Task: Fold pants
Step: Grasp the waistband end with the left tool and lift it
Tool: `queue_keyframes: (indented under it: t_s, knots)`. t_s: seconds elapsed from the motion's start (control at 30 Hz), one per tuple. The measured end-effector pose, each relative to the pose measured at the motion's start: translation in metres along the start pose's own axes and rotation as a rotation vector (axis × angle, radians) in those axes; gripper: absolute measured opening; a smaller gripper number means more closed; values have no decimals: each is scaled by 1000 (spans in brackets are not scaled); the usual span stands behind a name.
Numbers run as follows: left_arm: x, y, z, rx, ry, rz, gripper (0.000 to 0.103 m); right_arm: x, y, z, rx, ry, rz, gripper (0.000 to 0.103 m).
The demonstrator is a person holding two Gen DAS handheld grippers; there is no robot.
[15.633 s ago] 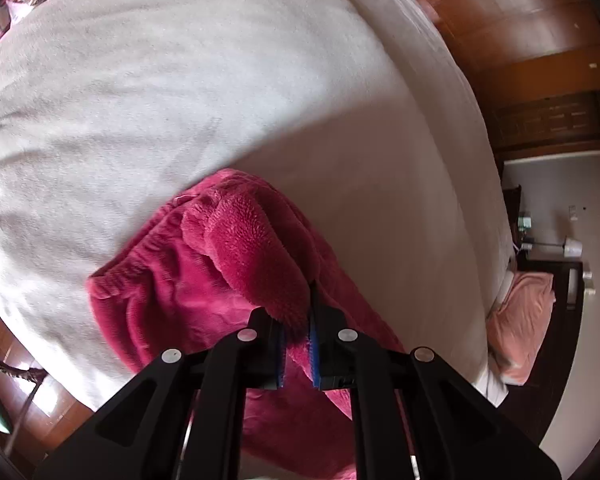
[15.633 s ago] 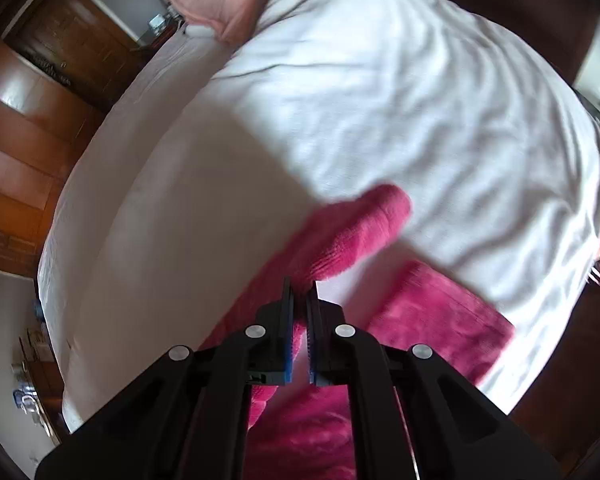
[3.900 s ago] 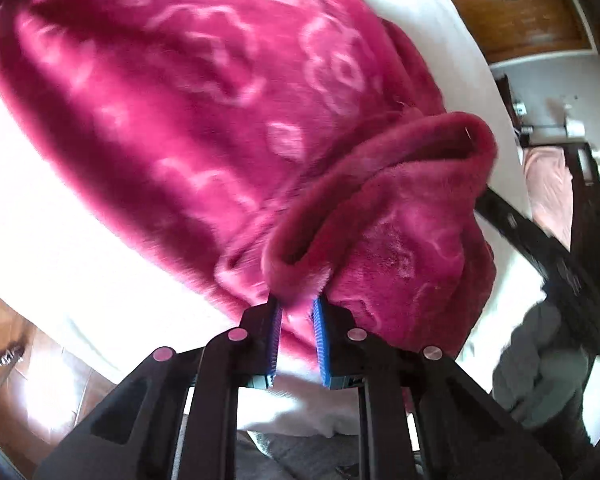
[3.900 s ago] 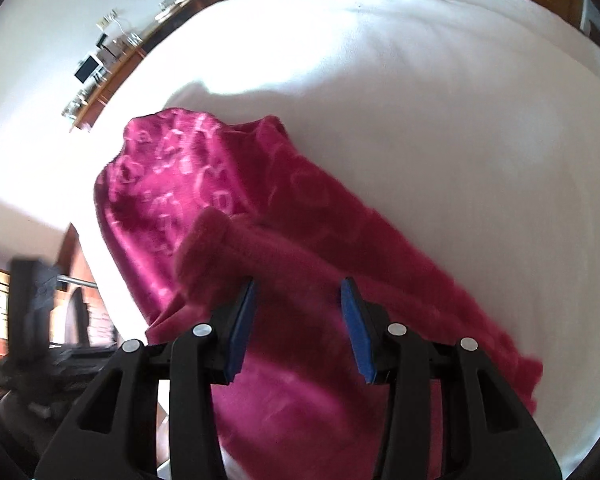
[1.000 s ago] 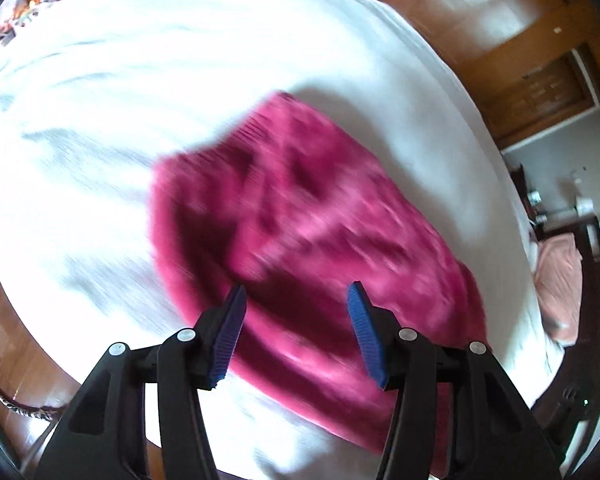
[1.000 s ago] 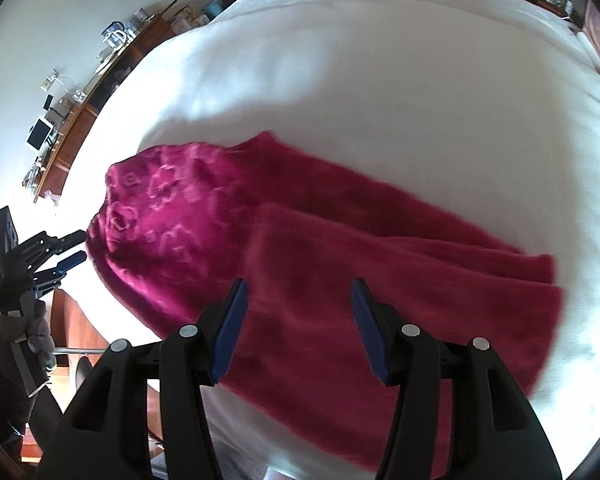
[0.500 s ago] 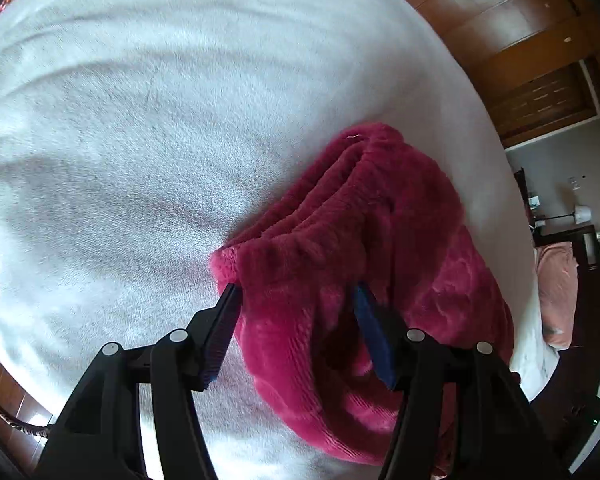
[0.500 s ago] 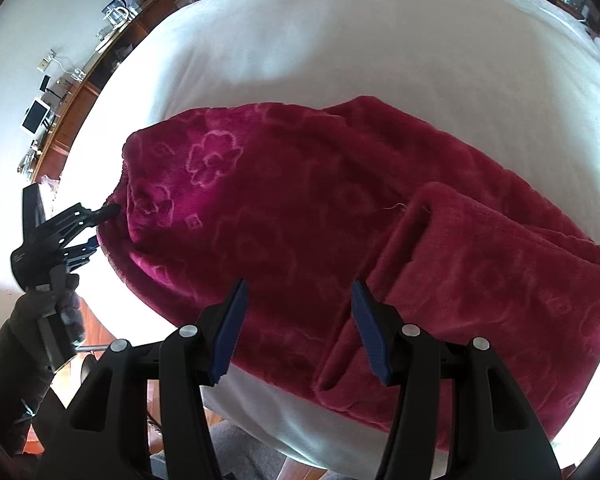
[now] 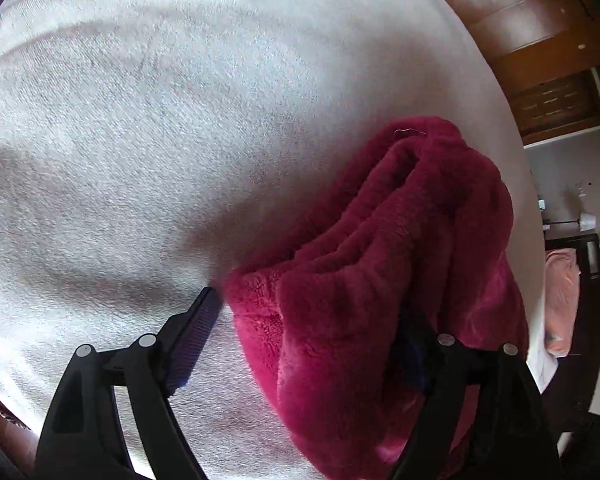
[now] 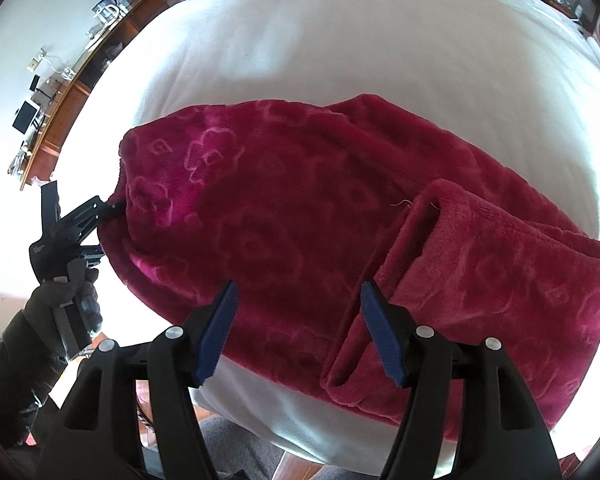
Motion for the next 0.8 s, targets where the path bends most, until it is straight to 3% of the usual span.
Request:
queue_keyframes:
  t_s: [0.03,0.17,0.27,0.6,0.8]
  knots:
    - [1,0,2,-6,-15,-10,79,0,-1,-1,-2,-1,-1,65]
    - [0,-3,14,-10,-89,-45,45,-2,-5,2,10,-6,-5,65]
    - [-10,-5,26,20,-108,-38,32,-4,-8,6,25,-8,0,65]
    - [-81,-22,77,135,-128,78,26,-21,-11,11,29,42,46,65]
    - [-125,-50,148,266,-158,160,25,-46,-28,36,70,67,85,65]
Point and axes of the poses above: each gripper's, at about its wrist camera, not at the fingertips, and x roughly the way its jaws point, z to its right, y to its top, the point moved 10 cm from there along x, roughly the way its jaws point, and after that the axes turned 14 degrees about y, right-handed, at the moved point
